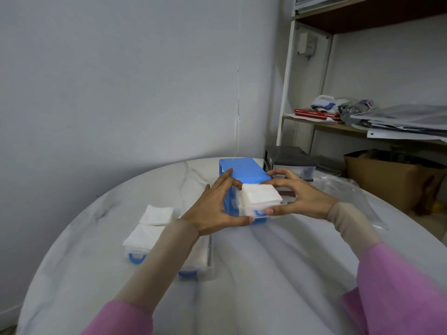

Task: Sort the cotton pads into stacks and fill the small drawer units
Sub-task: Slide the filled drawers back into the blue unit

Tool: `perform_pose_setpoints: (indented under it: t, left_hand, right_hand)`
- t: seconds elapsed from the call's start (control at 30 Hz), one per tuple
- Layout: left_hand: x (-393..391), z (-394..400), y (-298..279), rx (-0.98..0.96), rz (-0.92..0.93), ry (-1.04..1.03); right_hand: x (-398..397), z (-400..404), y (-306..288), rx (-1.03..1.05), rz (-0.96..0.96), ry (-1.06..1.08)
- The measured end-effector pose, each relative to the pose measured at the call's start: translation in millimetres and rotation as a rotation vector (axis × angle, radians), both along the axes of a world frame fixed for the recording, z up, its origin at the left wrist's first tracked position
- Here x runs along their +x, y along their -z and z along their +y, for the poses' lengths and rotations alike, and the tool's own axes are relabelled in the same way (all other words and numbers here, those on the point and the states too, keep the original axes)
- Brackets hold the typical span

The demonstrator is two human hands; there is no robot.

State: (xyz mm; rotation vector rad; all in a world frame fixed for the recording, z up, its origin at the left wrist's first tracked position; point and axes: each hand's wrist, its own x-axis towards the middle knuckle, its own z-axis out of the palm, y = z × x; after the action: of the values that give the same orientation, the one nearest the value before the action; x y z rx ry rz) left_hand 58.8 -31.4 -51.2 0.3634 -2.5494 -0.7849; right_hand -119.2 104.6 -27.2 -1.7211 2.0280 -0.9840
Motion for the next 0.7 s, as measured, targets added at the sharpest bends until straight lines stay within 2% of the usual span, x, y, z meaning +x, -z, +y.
perform_pose_setpoints:
  t: [0.13, 0.3, 0.43, 0.7]
  left_hand:
    - [0.9, 0.1, 3.3, -0.009, 0.062, -0.003]
    - [-0.8, 2.0, 3.1, -0.011, 0.12, 0.013]
    - [-0.3, 0.8, 3.8, -0.058, 0.136, 0.056]
    - [-1.6, -0.8, 8.5, -0.15, 0.101, -0.006]
  right_hand:
    - [-1.6, -3.0, 3.5, -0.038, 0.04, 0.029]
    - [-6.2, 2.1, 3.7, -0.109, -0.157, -0.038]
    - [-7.7, 2.3, 5.3, -0.1, -0.099, -0.058]
    - [-6.7, -1.4, 10.8, -0.144, -0.031, 0.02]
